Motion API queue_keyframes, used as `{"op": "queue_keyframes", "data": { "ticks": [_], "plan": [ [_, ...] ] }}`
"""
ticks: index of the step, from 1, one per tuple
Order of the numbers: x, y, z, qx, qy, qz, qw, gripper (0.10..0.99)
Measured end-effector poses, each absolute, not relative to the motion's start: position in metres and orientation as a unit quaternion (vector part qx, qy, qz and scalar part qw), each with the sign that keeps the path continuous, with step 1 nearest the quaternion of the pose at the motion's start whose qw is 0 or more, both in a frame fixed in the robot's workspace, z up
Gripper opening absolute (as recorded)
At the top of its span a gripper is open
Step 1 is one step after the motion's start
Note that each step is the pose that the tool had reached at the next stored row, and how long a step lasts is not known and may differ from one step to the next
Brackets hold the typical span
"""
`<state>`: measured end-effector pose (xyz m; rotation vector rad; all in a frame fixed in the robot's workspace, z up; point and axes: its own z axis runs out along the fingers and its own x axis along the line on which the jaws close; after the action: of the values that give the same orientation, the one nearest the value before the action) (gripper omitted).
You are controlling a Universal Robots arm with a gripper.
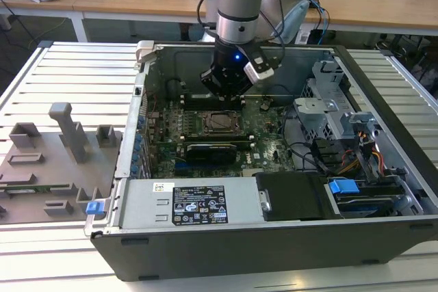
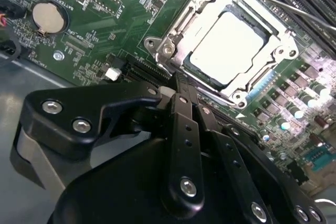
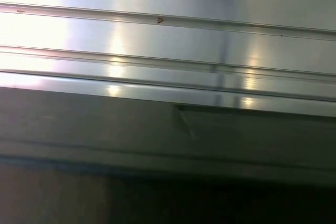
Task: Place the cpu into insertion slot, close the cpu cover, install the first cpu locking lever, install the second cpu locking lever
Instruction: 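Install the first cpu locking lever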
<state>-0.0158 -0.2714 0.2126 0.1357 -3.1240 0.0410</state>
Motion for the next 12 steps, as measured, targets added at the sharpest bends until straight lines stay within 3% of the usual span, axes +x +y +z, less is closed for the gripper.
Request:
{"op": "queue_keyframes", "data": {
  "ticks": [12],
  "plan": [
    [-0.0158,-0.2722,0.2166,0.043,-0.999,0.013,0.007,0.106]
  ]
}}
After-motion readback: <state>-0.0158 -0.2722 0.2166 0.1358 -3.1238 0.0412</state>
